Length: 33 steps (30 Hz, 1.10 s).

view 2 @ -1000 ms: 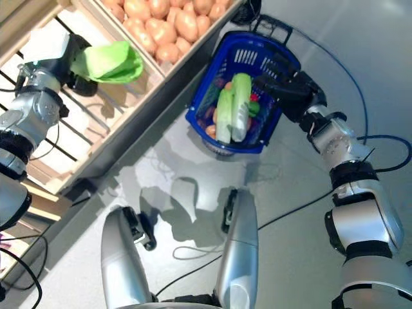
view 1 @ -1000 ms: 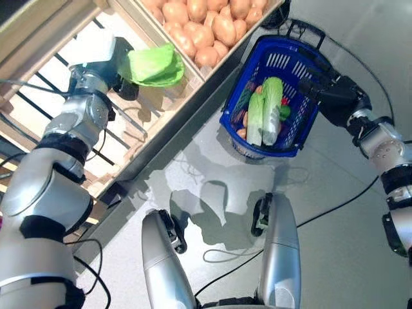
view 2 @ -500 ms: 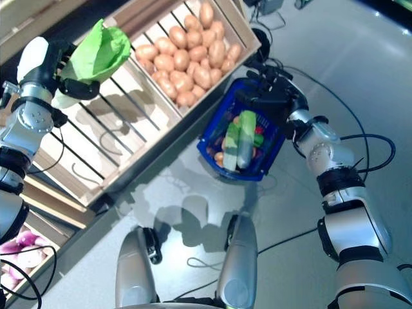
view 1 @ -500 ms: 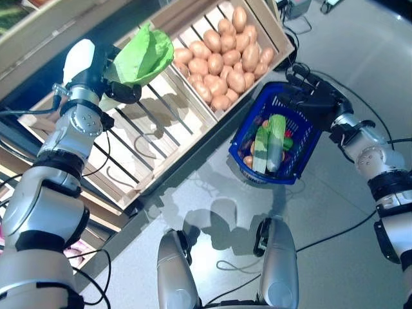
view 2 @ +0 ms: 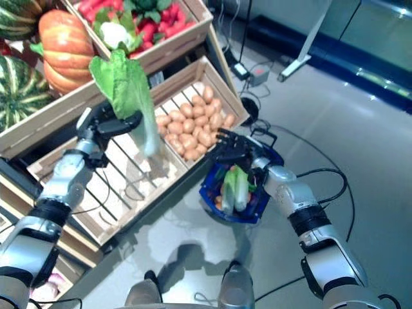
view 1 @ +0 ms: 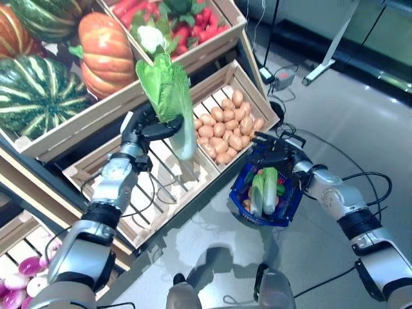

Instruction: Put vegetables into the basket

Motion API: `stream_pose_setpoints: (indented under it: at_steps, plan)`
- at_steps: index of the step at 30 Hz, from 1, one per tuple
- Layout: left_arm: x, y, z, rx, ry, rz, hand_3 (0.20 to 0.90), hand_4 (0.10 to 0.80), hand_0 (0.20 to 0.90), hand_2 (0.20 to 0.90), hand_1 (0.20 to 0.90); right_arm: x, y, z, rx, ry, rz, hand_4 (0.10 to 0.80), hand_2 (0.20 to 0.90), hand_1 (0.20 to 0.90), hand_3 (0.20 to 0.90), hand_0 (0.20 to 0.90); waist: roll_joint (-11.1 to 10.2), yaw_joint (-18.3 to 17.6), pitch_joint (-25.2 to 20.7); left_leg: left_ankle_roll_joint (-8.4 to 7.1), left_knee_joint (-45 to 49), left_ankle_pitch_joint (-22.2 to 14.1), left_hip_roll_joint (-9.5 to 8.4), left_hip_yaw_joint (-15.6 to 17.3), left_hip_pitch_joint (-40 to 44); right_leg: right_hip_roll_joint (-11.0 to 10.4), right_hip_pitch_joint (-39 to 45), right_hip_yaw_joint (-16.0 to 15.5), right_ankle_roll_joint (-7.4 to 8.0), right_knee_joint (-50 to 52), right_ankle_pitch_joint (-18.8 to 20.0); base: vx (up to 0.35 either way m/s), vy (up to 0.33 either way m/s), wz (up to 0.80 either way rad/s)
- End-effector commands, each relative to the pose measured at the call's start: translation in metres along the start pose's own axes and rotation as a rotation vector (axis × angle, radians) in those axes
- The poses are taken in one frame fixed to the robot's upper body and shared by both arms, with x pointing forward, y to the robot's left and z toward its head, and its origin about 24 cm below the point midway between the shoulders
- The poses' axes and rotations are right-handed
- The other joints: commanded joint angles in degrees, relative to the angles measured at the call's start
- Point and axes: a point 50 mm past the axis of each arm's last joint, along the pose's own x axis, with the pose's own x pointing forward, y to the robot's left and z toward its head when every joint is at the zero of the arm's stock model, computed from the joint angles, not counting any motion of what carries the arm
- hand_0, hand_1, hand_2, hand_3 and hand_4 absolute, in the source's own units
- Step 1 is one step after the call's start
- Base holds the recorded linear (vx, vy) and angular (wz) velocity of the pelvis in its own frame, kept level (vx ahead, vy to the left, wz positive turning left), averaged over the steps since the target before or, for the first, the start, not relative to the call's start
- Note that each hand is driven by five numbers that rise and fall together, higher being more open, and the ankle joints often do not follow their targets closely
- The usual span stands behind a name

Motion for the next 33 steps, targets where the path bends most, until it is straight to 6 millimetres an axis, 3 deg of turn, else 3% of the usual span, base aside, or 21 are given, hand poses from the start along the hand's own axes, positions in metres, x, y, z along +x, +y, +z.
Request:
stream_pose_setpoints:
  at_steps: [1,12,23,33]
  plan:
    - [-0.001,0.001,0.032,-0.14,-0.191,-0.041,0.3,0.4,0.3,0.3,0.3,0.012,0.041,0.017,0.026,-0.071,0.267,0.8,0.9,0.9,0.9,0.9,-2.38,0.01,-11.74,3.03,-2.46,1.77,-3.72,-0.18,-0.65,1.7,8.75,0.99,-1.89,-14.86,6.3,0.052,-0.021,0.02]
    - [-0.006,-0.036,0.013,-0.171,-0.122,-0.167,0.3,0.4,0.3,0.3,0.3,0.002,0.034,-0.007,0.04,0.074,0.353,0.8,0.9,0.9,0.9,0.9,-2.86,-0.13,-13.35,2.61,-11.64,4.63,-4.32,-0.21,3.8,3.4,12.19,0.9,-0.94,-22.51,10.41,0.013,-0.009,0.0]
    - [-0.014,-0.056,-0.009,-0.097,-0.015,-0.287,0.3,0.4,0.3,0.3,0.3,0.004,0.044,-0.008,0.0,0.074,0.404,0.8,0.9,0.9,0.9,0.9,-2.87,0.36,-12.95,3.11,-11.68,3.62,-4.67,-0.8,5.26,4.01,13.06,1.43,-1.29,-21.68,9.45,0.032,-0.004,0.0]
    - [-0.023,-0.072,-0.026,-0.076,0.07,-0.377,0.3,0.4,0.3,0.3,0.3,0.011,0.045,-0.005,-0.058,0.087,0.329,0.8,0.9,0.9,0.9,0.9,-3.1,1.3,-13.01,3.13,-12.3,3.49,-5.05,-1.8,6.08,4.17,14.35,1.09,-1.16,-22.57,9.69,0.016,-0.002,0.0]
